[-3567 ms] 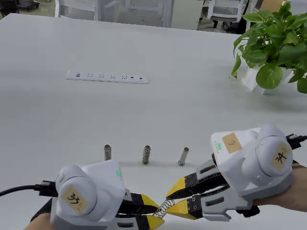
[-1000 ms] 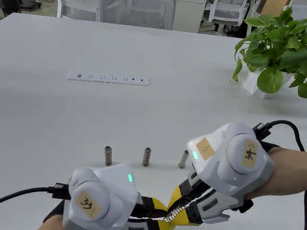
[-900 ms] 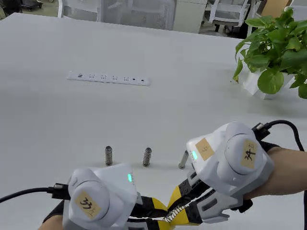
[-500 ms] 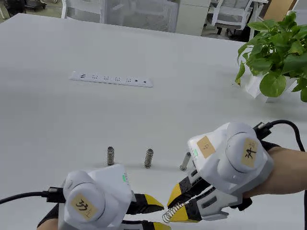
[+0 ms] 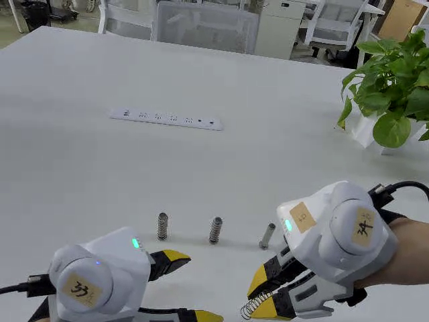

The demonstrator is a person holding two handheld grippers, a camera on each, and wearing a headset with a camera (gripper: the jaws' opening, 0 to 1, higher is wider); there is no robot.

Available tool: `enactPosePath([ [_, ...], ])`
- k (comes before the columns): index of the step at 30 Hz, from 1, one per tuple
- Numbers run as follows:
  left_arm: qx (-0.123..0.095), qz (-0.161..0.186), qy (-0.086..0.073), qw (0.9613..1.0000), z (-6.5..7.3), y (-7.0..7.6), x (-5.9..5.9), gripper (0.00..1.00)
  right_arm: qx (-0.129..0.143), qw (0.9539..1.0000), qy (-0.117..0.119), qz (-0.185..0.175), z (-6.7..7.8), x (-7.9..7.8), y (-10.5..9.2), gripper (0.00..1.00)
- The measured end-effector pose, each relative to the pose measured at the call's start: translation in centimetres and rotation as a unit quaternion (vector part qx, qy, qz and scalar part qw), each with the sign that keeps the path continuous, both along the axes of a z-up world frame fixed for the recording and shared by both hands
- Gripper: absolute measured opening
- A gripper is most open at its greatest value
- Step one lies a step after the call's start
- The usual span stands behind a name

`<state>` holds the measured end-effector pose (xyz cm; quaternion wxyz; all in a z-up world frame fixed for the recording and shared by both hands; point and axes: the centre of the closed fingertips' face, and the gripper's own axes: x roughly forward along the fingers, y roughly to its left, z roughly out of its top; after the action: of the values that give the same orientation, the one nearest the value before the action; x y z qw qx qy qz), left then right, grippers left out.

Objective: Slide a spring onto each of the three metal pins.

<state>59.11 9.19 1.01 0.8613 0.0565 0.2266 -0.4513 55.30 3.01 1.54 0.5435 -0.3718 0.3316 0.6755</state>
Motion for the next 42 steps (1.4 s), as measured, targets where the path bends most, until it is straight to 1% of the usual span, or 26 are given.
enactPosePath([
  [2,-0.001,0.016,0.001,0.9999,0.0,0.8,0.3,0.60,-0.002,1.0000,0.000,-0.001,-0.1,0.2,-0.2,0.07],
  [4,-0.003,0.035,-0.002,0.9994,0.0,1.6,0.6,0.64,-0.005,1.0000,-0.001,-0.001,-0.1,0.3,-0.4,0.07],
  [8,0.002,0.060,-0.005,0.9982,-0.1,2.9,1.0,0.73,-0.008,1.0000,-0.002,-0.003,-0.2,0.6,-0.7,0.07],
  [11,-0.004,0.080,0.000,0.9968,-0.2,3.6,1.2,0.79,-0.010,0.9999,-0.002,-0.004,-0.2,0.9,-0.9,0.07],
  [13,0.007,0.094,-0.007,0.9955,-0.4,4.2,1.4,0.85,-0.015,0.9999,-0.005,-0.003,-0.3,1.1,-1.2,0.07],
  [14,0.007,0.099,-0.008,0.9950,-0.4,4.4,1.4,0.89,-0.018,0.9998,-0.006,-0.003,-0.4,1.3,-1.3,0.07],
  [15,0.007,0.103,-0.009,0.9946,-0.4,4.6,1.5,0.91,-0.019,0.9998,-0.006,-0.003,-0.4,1.4,-1.4,0.07],
  [18,0.010,0.121,-0.012,0.9925,-0.3,5.1,1.7,0.96,-0.022,0.9997,-0.009,-0.003,-0.3,1.9,-1.7,0.08],
  [20,0.009,0.135,-0.018,0.9907,-0.2,5.4,2.0,0.99,-0.023,0.9996,-0.013,-0.005,-0.2,2.4,-1.8,0.08],
  [24,0.009,0.150,-0.021,0.9885,-0.3,5.9,2.2,0.99,-0.027,0.9994,-0.021,-0.006,0.2,3.4,-2.2,0.08],
  [26,0.008,0.151,-0.019,0.9882,-0.4,6.0,2.1,0.99,-0.030,0.9992,-0.026,-0.005,0.5,3.9,-2.4,0.07],
  [31,0.010,0.153,-0.018,0.9880,-0.6,6.1,2.0,0.99,-0.040,0.9981,-0.046,-0.001,1.5,5.9,-2.9,0.08],
  [34,0.010,0.153,-0.017,0.9880,-0.6,6.1,1.9,0.99,-0.051,0.9968,-0.061,0.002,2.0,7.3,-3.3,0.08],
  [37,0.010,0.153,-0.016,0.9880,-0.6,6.1,1.8,0.98,-0.073,0.9936,-0.086,0.011,2.2,8.9,-4.0,0.08],
  [41,0.012,0.152,-0.015,0.9881,-0.7,6.1,1.8,0.98,-0.077,0.9926,-0.093,0.012,2.8,10.0,-4.0,0.08],
  [42,0.012,0.152,-0.014,0.9882,-0.7,6.1,1.8,0.98,-0.083,0.9914,-0.100,0.017,2.9,10.4,-4.1,0.08],
])
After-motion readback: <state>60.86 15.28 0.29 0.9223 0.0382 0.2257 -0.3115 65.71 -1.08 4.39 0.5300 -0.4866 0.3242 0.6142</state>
